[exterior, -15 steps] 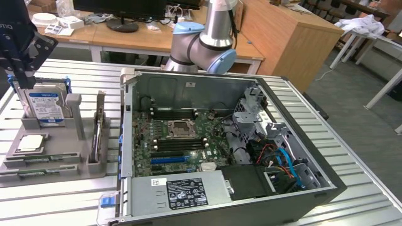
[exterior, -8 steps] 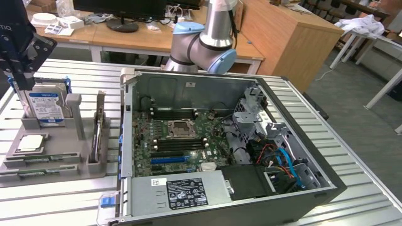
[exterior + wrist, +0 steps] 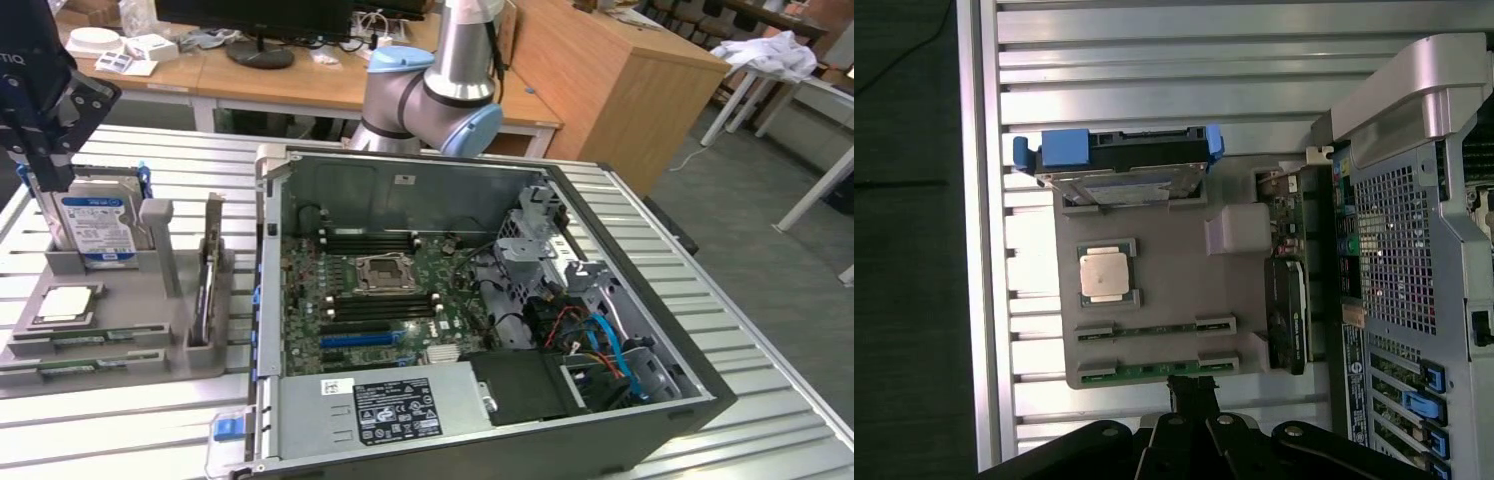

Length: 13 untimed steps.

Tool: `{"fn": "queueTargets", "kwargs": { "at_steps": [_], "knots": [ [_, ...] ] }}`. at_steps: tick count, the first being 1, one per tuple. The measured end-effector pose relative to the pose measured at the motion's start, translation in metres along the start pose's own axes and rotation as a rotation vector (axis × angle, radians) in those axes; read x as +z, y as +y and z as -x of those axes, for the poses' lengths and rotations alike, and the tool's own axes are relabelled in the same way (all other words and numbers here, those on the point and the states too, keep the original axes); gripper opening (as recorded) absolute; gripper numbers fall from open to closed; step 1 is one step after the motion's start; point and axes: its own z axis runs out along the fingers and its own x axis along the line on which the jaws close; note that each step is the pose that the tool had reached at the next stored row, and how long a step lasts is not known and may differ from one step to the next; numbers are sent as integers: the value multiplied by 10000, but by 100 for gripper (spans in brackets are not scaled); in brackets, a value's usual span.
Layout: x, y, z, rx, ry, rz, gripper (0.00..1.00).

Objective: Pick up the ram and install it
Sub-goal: 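Pick up the ram and move it above insertion slot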

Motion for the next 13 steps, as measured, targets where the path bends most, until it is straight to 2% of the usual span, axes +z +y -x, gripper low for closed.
{"fn": "queueTargets", "kwargs": {
  "at_steps": [7,13],
  "knots": [
    [0,0,0,-84,4,3,11],
    [1,0,0,-909,42,33,11]
  ]
}}
